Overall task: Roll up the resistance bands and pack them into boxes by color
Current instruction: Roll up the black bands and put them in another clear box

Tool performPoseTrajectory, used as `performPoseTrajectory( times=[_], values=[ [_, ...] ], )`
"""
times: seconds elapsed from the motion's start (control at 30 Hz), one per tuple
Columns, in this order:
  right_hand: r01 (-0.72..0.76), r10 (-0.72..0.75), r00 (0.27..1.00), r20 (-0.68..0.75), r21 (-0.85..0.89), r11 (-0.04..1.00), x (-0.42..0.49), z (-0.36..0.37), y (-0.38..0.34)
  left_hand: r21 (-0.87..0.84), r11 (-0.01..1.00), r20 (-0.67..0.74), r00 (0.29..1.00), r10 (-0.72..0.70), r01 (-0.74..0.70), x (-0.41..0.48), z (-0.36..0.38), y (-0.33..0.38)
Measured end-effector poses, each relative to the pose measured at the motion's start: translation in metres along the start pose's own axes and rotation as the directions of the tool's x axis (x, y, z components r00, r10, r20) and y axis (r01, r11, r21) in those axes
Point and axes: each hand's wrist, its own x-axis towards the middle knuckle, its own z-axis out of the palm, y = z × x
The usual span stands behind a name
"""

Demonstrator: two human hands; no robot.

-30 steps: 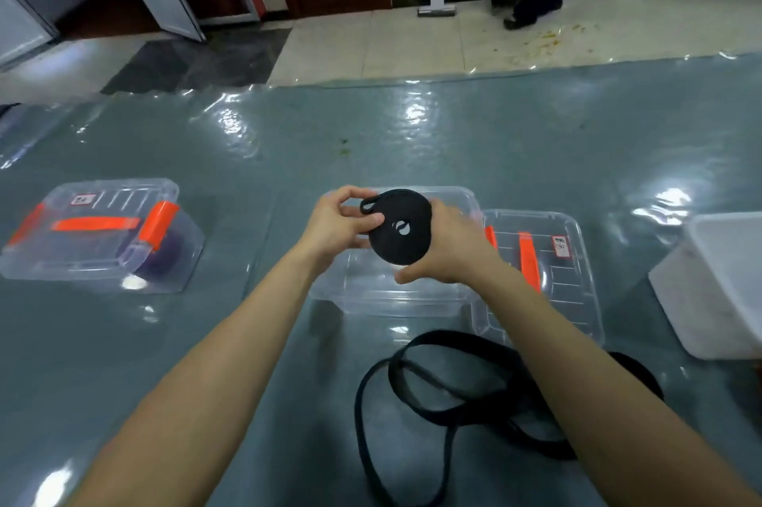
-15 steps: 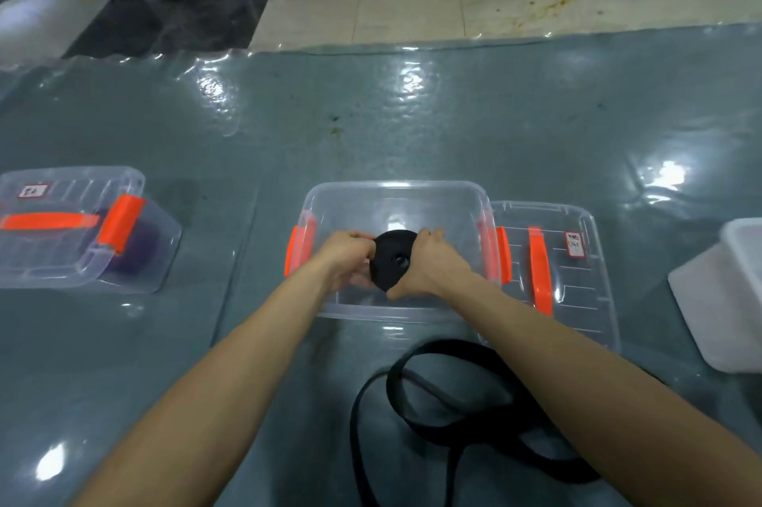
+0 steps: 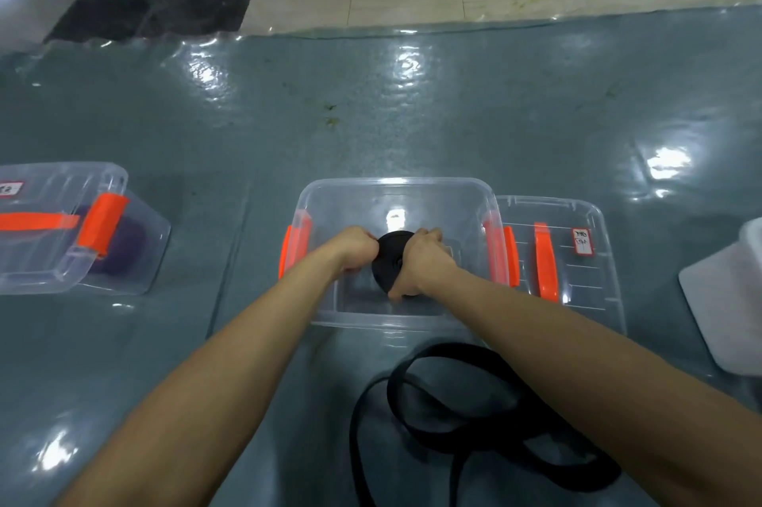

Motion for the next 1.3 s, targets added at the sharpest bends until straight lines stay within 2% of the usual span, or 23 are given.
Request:
performPoseTrajectory(
  times=[0.07,0.17,0.3,0.43,0.47,0.53,0.6,0.67,0.8,0.9,0.97,1.0,1.07,1.13,1.17,1.2,1.23,1.27,1.3],
  values=[
    [0.047,-0.049,0.997,-0.055,-0.032,0.998,0.002,0.002,0.000,0.027,1.000,0.012,1.000,0.006,-0.007,0.001,0.000,-0.003],
    [0.081,-0.080,0.993,-0.086,0.010,0.997,0.000,0.001,0.003,-0.017,1.000,0.008,1.000,0.016,-0.016,0.005,0.002,-0.008],
    [0.073,-0.069,0.997,-0.028,0.150,0.986,0.000,0.000,0.010,-0.036,0.998,0.006,0.998,0.056,-0.056,0.010,0.002,-0.010],
    [0.084,-0.085,0.996,0.008,0.080,0.993,0.001,0.001,0.009,0.011,0.997,-0.004,0.997,0.075,-0.075,0.013,0.004,-0.008],
    [0.101,-0.102,0.995,0.012,0.040,0.994,0.002,0.001,0.007,0.038,0.996,-0.005,0.997,0.080,-0.080,0.012,0.004,-0.007],
    [0.121,-0.119,0.993,0.021,-0.173,0.977,0.002,0.001,0.001,0.102,0.991,0.003,0.996,0.088,-0.088,0.010,0.002,-0.006],
    [0.156,-0.150,0.988,0.046,-0.379,0.912,0.001,-0.001,-0.003,0.146,0.986,0.010,0.997,0.081,-0.081,0.005,0.000,-0.006],
    [0.162,-0.137,0.987,0.090,-0.434,0.886,0.004,-0.002,-0.006,0.151,0.985,0.003,0.996,0.089,-0.089,-0.002,-0.003,-0.008],
    [0.162,-0.107,0.981,0.163,-0.378,0.912,-0.003,-0.025,-0.009,0.128,0.981,-0.017,0.989,0.148,-0.145,-0.028,-0.004,-0.010],
    [0.144,-0.125,0.982,0.139,-0.132,0.981,-0.017,-0.042,-0.005,0.140,0.969,-0.102,0.971,0.217,-0.202,-0.058,-0.001,-0.009],
    [0.118,-0.119,0.993,0.015,0.063,0.991,-0.036,-0.051,0.004,0.187,0.938,-0.224,0.918,0.328,-0.290,-0.081,0.005,-0.011],
    [0.136,-0.125,0.989,-0.074,0.159,0.978,-0.049,-0.055,0.010,0.205,0.913,-0.293,0.868,0.401,-0.353,-0.093,0.010,-0.014],
    [0.273,-0.164,0.939,-0.304,0.364,0.890,-0.083,-0.058,0.025,0.238,0.831,-0.428,0.713,0.555,-0.503,-0.120,0.021,-0.024],
    [0.456,-0.135,0.842,-0.522,0.557,0.694,-0.126,-0.050,0.047,0.305,0.721,-0.538,0.512,0.669,-0.622,-0.148,0.038,-0.039],
    [0.516,-0.089,0.794,-0.601,0.590,0.621,-0.146,-0.040,0.060,0.353,0.674,-0.563,0.428,0.707,-0.649,-0.161,0.050,-0.048],
    [0.540,-0.036,0.760,-0.649,0.600,0.590,-0.164,-0.028,0.074,0.402,0.634,-0.559,0.371,0.741,-0.661,-0.172,0.064,-0.058],
    [0.538,0.012,0.739,-0.673,0.601,0.591,-0.177,-0.015,0.086,0.451,0.597,-0.528,0.342,0.778,-0.663,-0.181,0.078,-0.067],
    [0.513,0.059,0.731,-0.679,0.605,0.609,-0.187,0.000,0.099,0.493,0.559,-0.465,0.342,0.817,-0.667,-0.188,0.093,-0.076],
    [0.471,0.097,0.734,-0.672,0.607,0.641,-0.195,0.015,0.110,0.526,0.525,-0.370,0.376,0.850,-0.669,-0.192,0.108,-0.084]
  ],
)
